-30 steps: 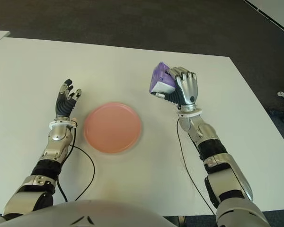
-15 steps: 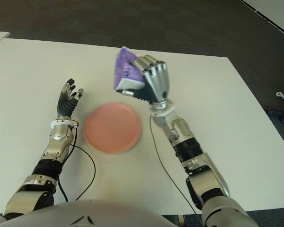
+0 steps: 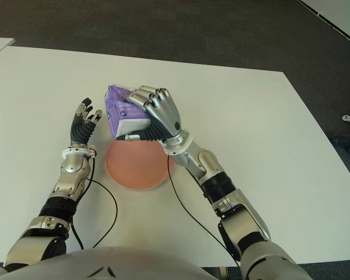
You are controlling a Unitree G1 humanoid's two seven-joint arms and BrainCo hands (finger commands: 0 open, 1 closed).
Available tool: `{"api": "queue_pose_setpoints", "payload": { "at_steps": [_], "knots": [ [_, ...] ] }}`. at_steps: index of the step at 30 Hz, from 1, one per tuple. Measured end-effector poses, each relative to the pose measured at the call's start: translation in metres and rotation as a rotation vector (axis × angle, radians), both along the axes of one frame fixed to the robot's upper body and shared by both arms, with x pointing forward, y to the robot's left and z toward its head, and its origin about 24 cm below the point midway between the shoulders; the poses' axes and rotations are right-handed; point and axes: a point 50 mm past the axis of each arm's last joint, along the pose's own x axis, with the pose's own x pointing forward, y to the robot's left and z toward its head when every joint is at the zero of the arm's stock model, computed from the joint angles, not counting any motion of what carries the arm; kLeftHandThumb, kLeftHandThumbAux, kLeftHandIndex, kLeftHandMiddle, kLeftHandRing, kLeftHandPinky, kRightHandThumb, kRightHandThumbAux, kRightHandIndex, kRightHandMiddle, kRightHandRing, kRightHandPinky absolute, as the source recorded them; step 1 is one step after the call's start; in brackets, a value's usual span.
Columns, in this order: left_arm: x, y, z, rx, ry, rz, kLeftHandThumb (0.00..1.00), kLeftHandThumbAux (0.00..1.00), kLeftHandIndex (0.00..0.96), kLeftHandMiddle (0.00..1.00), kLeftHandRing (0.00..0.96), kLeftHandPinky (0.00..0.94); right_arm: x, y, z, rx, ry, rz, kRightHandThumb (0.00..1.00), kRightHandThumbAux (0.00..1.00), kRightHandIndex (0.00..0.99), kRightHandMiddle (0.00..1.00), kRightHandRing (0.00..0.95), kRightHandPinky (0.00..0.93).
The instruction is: Put the tissue paper into the plate.
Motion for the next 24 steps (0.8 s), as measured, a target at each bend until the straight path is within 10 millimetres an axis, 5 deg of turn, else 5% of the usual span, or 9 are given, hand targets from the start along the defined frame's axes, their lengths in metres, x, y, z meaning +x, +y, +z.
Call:
{"api": "queue_pose_setpoints", "payload": {
  "at_steps": [10,24],
  "knots": [
    [-0.002,-0.001,0.001,0.014,-0.017,-0.004,0.000,0.574,0.014,0.000,0.000,0.000,-0.005,0.005,-0.019,-0.116,0.102,0.097,0.747,0.709,0.440,0.842,0.843,0.842],
    [-0.003,0.002,-0.004,0.016,-0.001,0.011,0.000,0.575,0.012,0.000,0.000,0.000,0.012,-0.016,-0.048,-0.246,0.182,-0.008,0.748,0.708,0.441,0.839,0.840,0.848]
  ]
}}
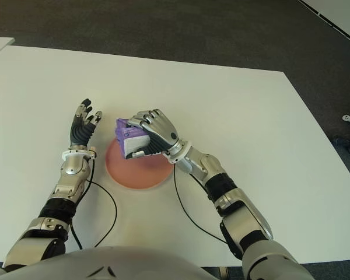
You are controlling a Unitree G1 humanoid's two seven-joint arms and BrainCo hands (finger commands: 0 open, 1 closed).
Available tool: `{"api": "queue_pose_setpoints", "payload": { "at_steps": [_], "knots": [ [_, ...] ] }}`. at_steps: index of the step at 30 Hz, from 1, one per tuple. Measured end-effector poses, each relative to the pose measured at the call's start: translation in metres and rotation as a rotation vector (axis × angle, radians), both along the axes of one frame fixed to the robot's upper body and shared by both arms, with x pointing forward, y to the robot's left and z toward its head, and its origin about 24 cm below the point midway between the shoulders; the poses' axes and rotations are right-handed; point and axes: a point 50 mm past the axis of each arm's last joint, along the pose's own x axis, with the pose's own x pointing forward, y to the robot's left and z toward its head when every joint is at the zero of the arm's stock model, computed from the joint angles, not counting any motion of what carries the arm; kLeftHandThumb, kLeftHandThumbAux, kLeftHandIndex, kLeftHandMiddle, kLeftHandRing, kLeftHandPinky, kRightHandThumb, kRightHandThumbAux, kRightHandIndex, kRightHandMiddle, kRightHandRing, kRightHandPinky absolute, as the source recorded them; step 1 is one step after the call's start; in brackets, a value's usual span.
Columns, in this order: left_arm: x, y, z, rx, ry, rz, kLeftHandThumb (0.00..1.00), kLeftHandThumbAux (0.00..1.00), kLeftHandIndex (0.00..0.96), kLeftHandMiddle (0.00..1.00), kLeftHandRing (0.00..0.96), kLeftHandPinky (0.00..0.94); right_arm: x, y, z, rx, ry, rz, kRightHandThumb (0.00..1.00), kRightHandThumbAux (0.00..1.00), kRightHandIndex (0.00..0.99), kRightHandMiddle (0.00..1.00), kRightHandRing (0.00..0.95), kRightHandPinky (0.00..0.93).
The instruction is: Put the tissue paper into the plate.
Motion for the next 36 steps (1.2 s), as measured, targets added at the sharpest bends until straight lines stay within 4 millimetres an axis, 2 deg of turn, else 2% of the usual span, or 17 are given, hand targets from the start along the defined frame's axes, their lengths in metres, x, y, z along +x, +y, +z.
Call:
{"api": "queue_pose_setpoints", "payload": {
  "at_steps": [13,18,20,22,23,24,26,28,29,31,36],
  "knots": [
    [0.000,0.001,0.003,-0.006,-0.006,0.005,0.024,0.582,0.018,0.000,0.000,0.000,0.001,-0.006,-0.004,-0.085,0.065,-0.115,0.748,0.706,0.442,0.829,0.833,0.841],
    [0.001,0.001,0.004,-0.009,-0.009,0.006,0.023,0.581,0.018,0.000,0.000,0.000,0.000,-0.008,-0.004,-0.095,0.089,-0.136,0.739,0.706,0.441,0.796,0.796,0.793],
    [0.000,0.001,0.004,-0.009,-0.010,0.006,0.021,0.585,0.016,0.000,0.000,0.000,0.000,-0.010,-0.005,-0.097,0.099,-0.141,0.720,0.706,0.435,0.751,0.735,0.709],
    [0.000,0.002,0.004,-0.009,-0.011,0.007,0.020,0.588,0.014,0.000,0.000,0.000,0.001,-0.011,-0.006,-0.106,0.115,-0.143,0.711,0.706,0.431,0.727,0.701,0.665],
    [0.000,0.002,0.004,-0.009,-0.011,0.007,0.020,0.589,0.013,0.000,0.000,0.000,0.001,-0.011,-0.006,-0.110,0.123,-0.143,0.703,0.707,0.427,0.657,0.620,0.581],
    [0.000,0.002,0.004,-0.009,-0.012,0.007,0.020,0.589,0.013,0.000,0.000,0.000,0.001,-0.012,-0.006,-0.114,0.139,-0.142,0.700,0.707,0.426,0.631,0.591,0.550],
    [0.000,0.002,0.004,-0.010,-0.011,0.008,0.020,0.589,0.011,0.000,0.000,0.000,0.002,-0.012,-0.007,-0.131,0.174,-0.134,0.538,0.579,0.376,0.513,0.457,0.395],
    [0.000,0.002,0.004,-0.010,-0.011,0.008,0.023,0.588,0.011,0.000,0.000,0.000,0.002,-0.013,-0.007,-0.159,0.215,-0.119,0.453,0.527,0.333,0.412,0.345,0.245],
    [0.000,0.002,0.004,-0.010,-0.011,0.009,0.025,0.587,0.013,0.000,0.000,0.000,0.003,-0.014,-0.007,-0.175,0.233,-0.112,0.388,0.507,0.263,0.332,0.269,0.164],
    [0.000,0.002,0.004,-0.010,-0.012,0.010,0.027,0.585,0.014,0.000,0.000,0.000,0.002,-0.016,-0.005,-0.220,0.256,-0.099,0.318,0.491,0.191,0.250,0.192,0.087],
    [0.000,0.002,0.004,-0.010,-0.011,0.010,0.027,0.580,0.011,0.000,0.000,0.000,0.002,-0.018,0.000,-0.301,0.265,-0.093,0.203,0.474,0.090,0.138,0.093,0.014]
  ]
}}
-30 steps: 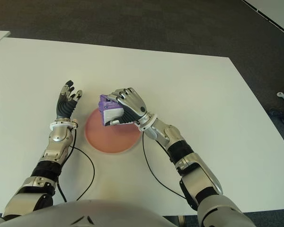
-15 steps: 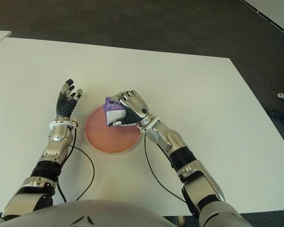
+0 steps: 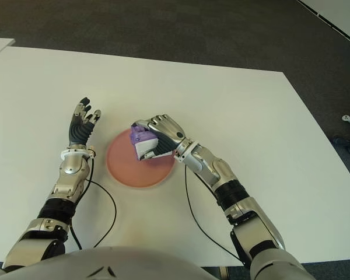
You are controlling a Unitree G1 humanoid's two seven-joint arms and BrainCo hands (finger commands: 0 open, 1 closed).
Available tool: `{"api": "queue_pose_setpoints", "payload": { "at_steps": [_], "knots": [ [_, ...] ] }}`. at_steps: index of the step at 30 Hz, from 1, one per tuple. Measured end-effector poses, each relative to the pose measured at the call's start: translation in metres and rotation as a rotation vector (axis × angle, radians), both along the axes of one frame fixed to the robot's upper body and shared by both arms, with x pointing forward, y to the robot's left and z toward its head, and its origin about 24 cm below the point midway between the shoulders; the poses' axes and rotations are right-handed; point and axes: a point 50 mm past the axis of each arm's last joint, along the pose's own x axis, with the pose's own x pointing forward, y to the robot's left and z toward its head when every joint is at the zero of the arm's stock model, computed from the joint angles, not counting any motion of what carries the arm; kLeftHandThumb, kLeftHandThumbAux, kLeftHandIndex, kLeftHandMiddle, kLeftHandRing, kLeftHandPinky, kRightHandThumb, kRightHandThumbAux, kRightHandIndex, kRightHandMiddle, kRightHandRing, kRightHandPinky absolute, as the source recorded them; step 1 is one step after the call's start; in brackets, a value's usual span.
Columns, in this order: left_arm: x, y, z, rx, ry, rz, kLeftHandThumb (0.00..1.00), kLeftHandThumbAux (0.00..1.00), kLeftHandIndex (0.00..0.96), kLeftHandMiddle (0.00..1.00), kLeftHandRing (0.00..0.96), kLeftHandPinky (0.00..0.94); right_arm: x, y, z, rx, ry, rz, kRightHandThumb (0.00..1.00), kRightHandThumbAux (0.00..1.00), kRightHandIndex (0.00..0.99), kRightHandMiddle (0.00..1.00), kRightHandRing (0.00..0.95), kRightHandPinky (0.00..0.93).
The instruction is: Put the tissue paper into the plate.
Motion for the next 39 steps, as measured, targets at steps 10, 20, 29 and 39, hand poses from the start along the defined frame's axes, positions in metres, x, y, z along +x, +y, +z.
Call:
{"api": "queue_pose_setpoints", "payload": {
  "at_steps": [10,20,29,39],
  "knots": [
    [0.0001,0.0001,-0.0008,0.007,0.012,0.006,0.008,0.580,0.006,0.000,0.000,0.000,-0.0024,-0.0038,-0.0026,-0.077,0.082,0.023,0.059,0.443,0.002,0.022,0.003,0.000],
    [0.0006,0.0001,0.0000,0.006,0.021,0.008,0.008,0.577,0.009,0.000,0.000,0.000,-0.0028,-0.0067,0.0003,-0.120,0.116,0.046,0.022,0.425,0.000,0.000,0.000,0.000],
    [0.0009,0.0000,0.0005,0.006,0.025,0.008,0.009,0.577,0.013,0.000,0.000,0.000,-0.0046,-0.0057,0.0037,-0.157,0.121,0.064,0.011,0.431,0.000,0.000,0.000,0.000],
    [0.0014,-0.0009,0.0009,0.003,0.024,0.009,0.009,0.574,0.004,0.000,0.000,0.000,-0.0050,-0.0077,0.0055,-0.140,0.145,0.065,0.010,0.451,0.000,0.000,0.000,0.000]
  ]
}}
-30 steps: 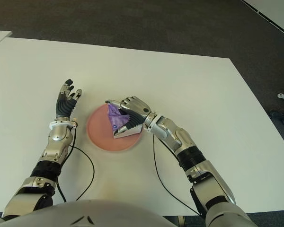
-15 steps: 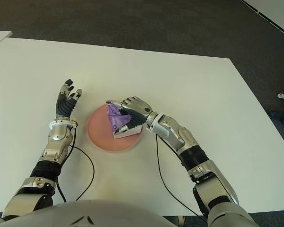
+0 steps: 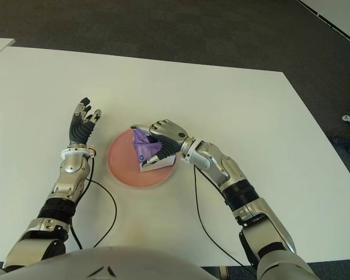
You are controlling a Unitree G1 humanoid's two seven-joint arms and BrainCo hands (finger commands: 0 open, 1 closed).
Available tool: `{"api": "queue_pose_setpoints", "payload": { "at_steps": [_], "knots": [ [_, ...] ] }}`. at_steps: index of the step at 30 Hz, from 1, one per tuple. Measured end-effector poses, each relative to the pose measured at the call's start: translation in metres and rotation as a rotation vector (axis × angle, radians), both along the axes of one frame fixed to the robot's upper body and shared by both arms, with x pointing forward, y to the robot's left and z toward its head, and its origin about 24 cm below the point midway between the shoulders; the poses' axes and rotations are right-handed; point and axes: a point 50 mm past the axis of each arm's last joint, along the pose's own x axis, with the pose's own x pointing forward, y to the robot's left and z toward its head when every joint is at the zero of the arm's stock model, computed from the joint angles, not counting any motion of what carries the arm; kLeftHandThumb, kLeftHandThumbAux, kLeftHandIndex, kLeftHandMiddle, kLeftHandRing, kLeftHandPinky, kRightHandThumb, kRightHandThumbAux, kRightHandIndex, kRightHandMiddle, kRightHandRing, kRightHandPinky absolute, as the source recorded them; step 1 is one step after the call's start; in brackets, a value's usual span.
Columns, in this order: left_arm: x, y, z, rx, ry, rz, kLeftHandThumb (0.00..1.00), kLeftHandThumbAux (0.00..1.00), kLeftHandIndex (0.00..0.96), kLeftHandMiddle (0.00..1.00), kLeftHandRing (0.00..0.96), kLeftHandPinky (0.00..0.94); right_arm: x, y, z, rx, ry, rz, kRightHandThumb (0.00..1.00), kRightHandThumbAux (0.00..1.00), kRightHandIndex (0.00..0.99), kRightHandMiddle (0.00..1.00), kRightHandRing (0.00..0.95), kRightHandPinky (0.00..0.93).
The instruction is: Put the tissue paper into the plate.
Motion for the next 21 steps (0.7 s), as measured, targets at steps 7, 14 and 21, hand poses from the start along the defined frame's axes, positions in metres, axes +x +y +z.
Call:
{"api": "queue_pose_setpoints", "payload": {
  "at_steps": [7,14,21],
  "knots": [
    [0.000,0.000,0.000,-0.001,0.004,0.000,0.009,0.575,0.003,0.000,0.000,0.000,0.004,-0.004,0.007,0.059,0.029,-0.018,0.015,0.461,0.000,0.000,0.000,0.000],
    [0.000,0.000,0.000,0.001,0.003,-0.001,0.005,0.589,0.009,0.000,0.000,0.000,0.018,-0.007,0.034,0.134,0.019,-0.061,0.014,0.480,0.000,0.000,0.000,0.000],
    [0.001,-0.001,-0.001,0.001,-0.005,-0.005,0.000,0.594,0.015,0.000,0.000,0.000,0.034,-0.009,0.064,0.392,-0.048,-0.128,0.048,0.465,0.000,0.000,0.000,0.000]
  ]
}}
